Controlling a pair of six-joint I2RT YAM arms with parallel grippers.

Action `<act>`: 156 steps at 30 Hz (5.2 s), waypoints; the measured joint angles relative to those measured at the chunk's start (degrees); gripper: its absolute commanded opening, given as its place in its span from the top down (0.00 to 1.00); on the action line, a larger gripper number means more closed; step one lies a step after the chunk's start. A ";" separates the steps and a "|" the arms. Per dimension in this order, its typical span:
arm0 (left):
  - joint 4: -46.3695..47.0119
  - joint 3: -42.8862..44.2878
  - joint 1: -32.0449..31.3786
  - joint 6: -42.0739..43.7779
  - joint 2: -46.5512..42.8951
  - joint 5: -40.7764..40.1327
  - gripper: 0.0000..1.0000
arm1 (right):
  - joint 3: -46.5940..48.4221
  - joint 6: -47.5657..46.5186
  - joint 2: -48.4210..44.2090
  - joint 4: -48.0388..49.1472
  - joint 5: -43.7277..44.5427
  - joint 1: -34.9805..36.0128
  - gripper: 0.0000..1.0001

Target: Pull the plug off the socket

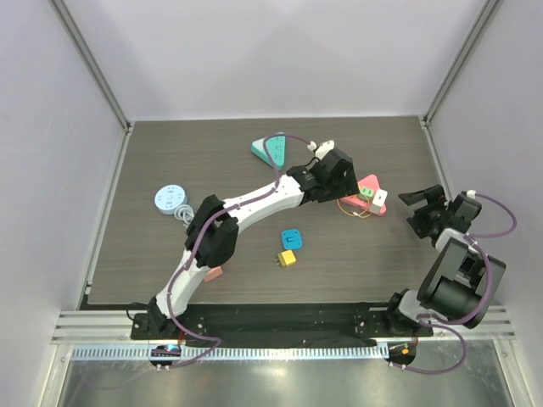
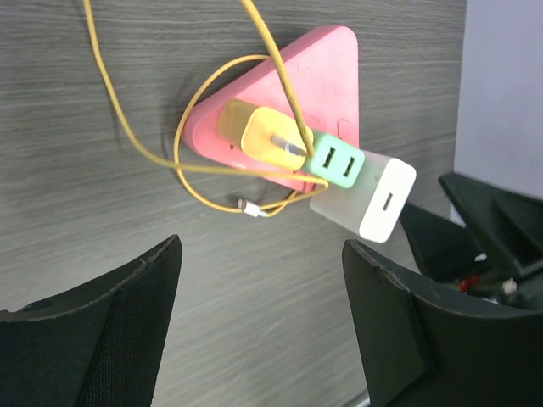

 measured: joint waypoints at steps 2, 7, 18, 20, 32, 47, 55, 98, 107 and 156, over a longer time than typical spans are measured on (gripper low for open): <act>-0.96 3.56 0.00 0.26 3.04 0.09 0.29 | -2.82 0.96 -0.20 3.56 -1.22 0.00 0.08; -0.76 6.27 -0.07 3.80 5.75 0.15 0.32 | -5.11 2.49 0.11 7.93 -3.82 0.00 0.21; 4.96 0.98 -1.16 21.49 5.29 0.15 0.32 | -7.41 3.80 -1.01 12.37 -4.39 1.20 0.46; 5.49 1.20 -1.22 23.21 5.29 0.31 0.32 | -7.48 3.80 -1.01 12.46 -4.33 1.57 0.46; 5.60 1.57 -1.22 7.76 4.20 -2.89 0.21 | -8.20 5.05 0.87 16.74 -3.61 3.82 0.46; 3.17 9.09 -0.33 -16.52 7.63 -7.89 0.25 | -8.20 3.78 -0.57 16.46 -0.04 4.55 0.46; 1.88 9.94 -0.33 -20.13 9.60 -10.45 0.24 | -8.20 3.82 -0.42 16.70 -0.09 4.55 0.46; 8.39 11.52 1.01 -27.41 16.83 -4.74 0.46 | -7.37 0.26 0.13 13.09 2.38 4.57 0.46; 12.68 11.52 1.73 -29.33 17.77 -1.07 0.63 | -6.67 -0.37 1.09 12.46 2.36 4.57 0.46; 14.53 5.09 6.75 -10.12 13.14 9.11 1.00 | -7.32 -1.84 0.85 24.02 -3.41 13.97 0.27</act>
